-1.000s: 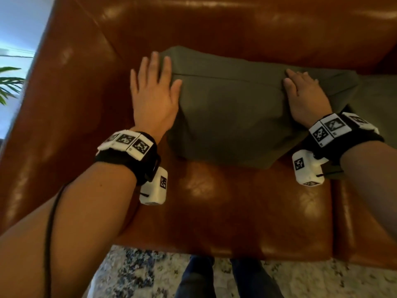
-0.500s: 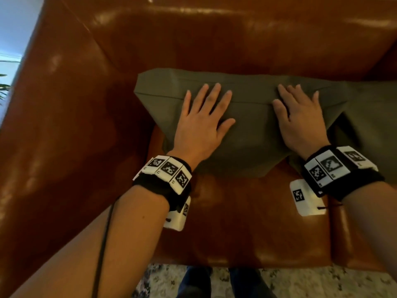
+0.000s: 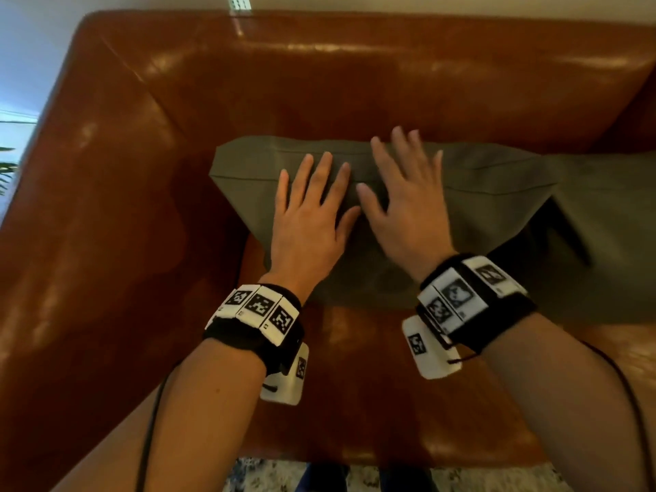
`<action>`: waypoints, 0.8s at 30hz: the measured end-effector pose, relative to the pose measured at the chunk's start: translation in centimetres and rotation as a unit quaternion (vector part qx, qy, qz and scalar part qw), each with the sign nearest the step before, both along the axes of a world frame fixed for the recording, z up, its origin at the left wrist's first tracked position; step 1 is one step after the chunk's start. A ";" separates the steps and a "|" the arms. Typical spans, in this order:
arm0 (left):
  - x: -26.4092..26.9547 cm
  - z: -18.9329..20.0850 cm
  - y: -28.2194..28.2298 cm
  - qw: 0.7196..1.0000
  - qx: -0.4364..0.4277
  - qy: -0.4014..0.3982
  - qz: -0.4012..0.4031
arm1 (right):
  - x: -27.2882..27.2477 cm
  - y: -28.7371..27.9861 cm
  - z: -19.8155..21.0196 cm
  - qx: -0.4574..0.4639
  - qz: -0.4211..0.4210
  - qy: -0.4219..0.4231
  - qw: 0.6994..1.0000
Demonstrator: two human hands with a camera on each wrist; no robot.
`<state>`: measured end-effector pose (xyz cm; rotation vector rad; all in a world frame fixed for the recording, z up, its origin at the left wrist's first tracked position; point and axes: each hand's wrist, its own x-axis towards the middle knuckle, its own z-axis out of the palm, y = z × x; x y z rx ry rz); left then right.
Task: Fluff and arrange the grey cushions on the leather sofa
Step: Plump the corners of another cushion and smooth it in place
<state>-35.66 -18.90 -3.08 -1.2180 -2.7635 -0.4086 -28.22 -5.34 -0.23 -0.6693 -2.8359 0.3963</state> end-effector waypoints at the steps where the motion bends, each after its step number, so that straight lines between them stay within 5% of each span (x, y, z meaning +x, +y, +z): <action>1: -0.2 0.0 -0.6 0.999 0.030 0.006 0.044 | -0.8 0.0 -0.7 -0.001 0.008 -0.024 1.000; 3: -1.1 -0.3 -2.4 0.980 0.122 0.009 0.157 | -1.5 0.8 -1.8 0.005 0.001 -0.037 0.999; 5: -2.7 -1.7 -3.9 0.924 0.277 -0.093 0.245 | -1.9 2.0 -2.1 0.003 -0.006 -0.028 1.000; 6: -3.2 -2.3 -4.1 0.862 0.372 -0.202 0.280 | -2.0 2.4 -2.1 0.004 -0.006 -0.027 1.000; 8: -3.7 -3.1 -3.1 0.646 0.513 -0.445 0.348 | -2.1 2.6 -2.4 0.010 -0.008 -0.024 1.000; 9: -3.8 -3.8 -2.5 0.570 0.526 -0.508 0.374 | -2.2 2.5 -2.5 0.011 -0.010 -0.021 1.000; 10: -3.8 -4.5 -2.0 0.555 0.509 -0.535 0.384 | -2.1 2.4 -2.7 0.010 -0.013 -0.019 1.000; 13: -4.0 -7.2 -1.7 0.567 0.480 -0.539 0.396 | -2.1 2.3 -3.0 0.005 -0.018 -0.012 1.000; 16: -3.3 -11.0 -2.9 0.543 0.443 -0.577 0.419 | -2.0 2.4 -3.1 -0.010 -0.019 0.000 1.000; 18: -2.3 -14.0 -4.5 0.560 0.383 -0.611 0.408 | -1.9 2.6 -3.2 -0.014 -0.018 0.009 1.000; 19: -1.8 -15.3 -5.4 0.597 0.350 -0.605 0.394 | -1.8 2.7 -3.3 -0.015 -0.018 0.014 1.000; 21: -1.8 -17.4 -7.3 0.731 0.276 -0.535 0.322 | -1.8 2.8 -3.3 -0.020 -0.019 0.021 0.999; 22: -1.9 -17.9 -8.0 0.767 0.246 -0.508 0.307 | -1.8 2.9 -3.3 -0.021 -0.020 0.023 0.999; 24: -2.5 -19.1 -9.1 0.785 0.175 -0.464 0.371 | -1.7 2.8 -3.3 -0.018 -0.022 0.025 0.999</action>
